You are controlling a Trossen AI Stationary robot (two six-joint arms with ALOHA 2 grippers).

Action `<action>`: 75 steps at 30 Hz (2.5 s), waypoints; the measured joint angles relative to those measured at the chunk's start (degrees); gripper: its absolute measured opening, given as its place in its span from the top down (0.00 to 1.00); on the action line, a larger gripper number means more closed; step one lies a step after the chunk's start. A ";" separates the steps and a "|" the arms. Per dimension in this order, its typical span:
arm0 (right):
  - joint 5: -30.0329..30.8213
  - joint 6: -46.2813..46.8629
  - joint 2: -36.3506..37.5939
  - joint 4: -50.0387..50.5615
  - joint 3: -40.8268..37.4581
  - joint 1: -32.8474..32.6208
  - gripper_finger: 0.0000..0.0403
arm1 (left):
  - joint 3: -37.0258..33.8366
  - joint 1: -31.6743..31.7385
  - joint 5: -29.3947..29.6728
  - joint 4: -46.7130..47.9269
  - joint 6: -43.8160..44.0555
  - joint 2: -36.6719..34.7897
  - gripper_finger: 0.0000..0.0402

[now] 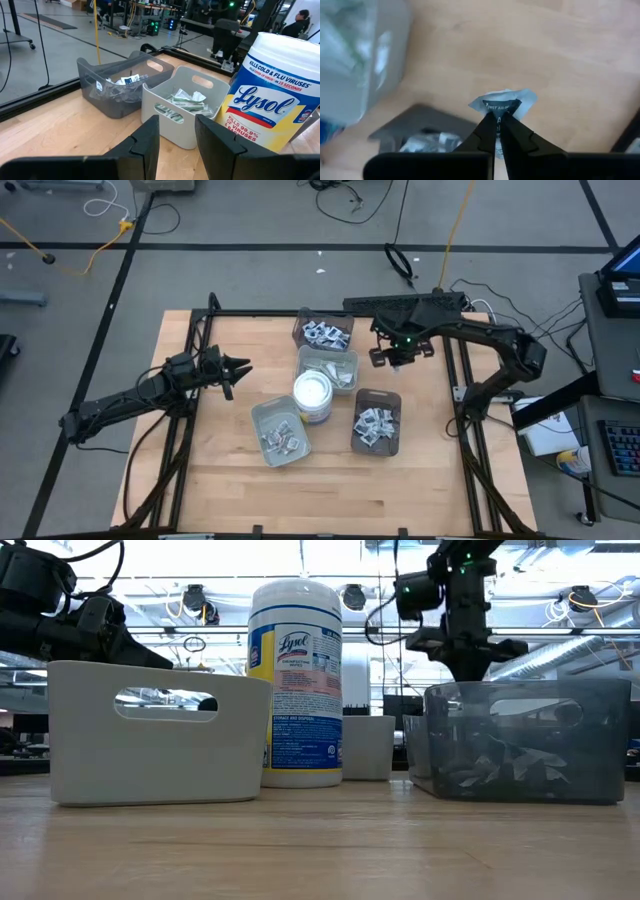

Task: Pick & Place First Aid Supplies
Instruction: Put the towelette pack into the bottom transparent black bin, then return to Home Position

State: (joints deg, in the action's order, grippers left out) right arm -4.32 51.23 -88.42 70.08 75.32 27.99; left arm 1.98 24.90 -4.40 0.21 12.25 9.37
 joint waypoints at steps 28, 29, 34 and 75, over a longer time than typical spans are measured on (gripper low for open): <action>1.44 -7.85 0.04 -5.83 -0.28 -35.06 0.98 | 0.02 -0.02 0.00 0.00 0.00 0.00 0.68; 1.37 -9.96 0.05 -7.23 -0.90 -35.61 0.98 | 0.00 -0.02 0.00 0.00 0.00 0.00 0.68; 1.16 -16.51 0.04 -15.23 -5.23 -37.55 0.98 | 0.00 -0.02 0.00 0.00 0.00 0.00 0.68; 19.05 -57.61 21.60 -42.20 -19.97 -18.87 0.35 | 0.02 -0.02 0.00 -0.33 0.00 0.00 0.68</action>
State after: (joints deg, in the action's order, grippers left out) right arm 14.73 -6.38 -66.82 27.89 55.35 9.12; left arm 2.00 24.88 -4.40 -0.12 12.25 9.37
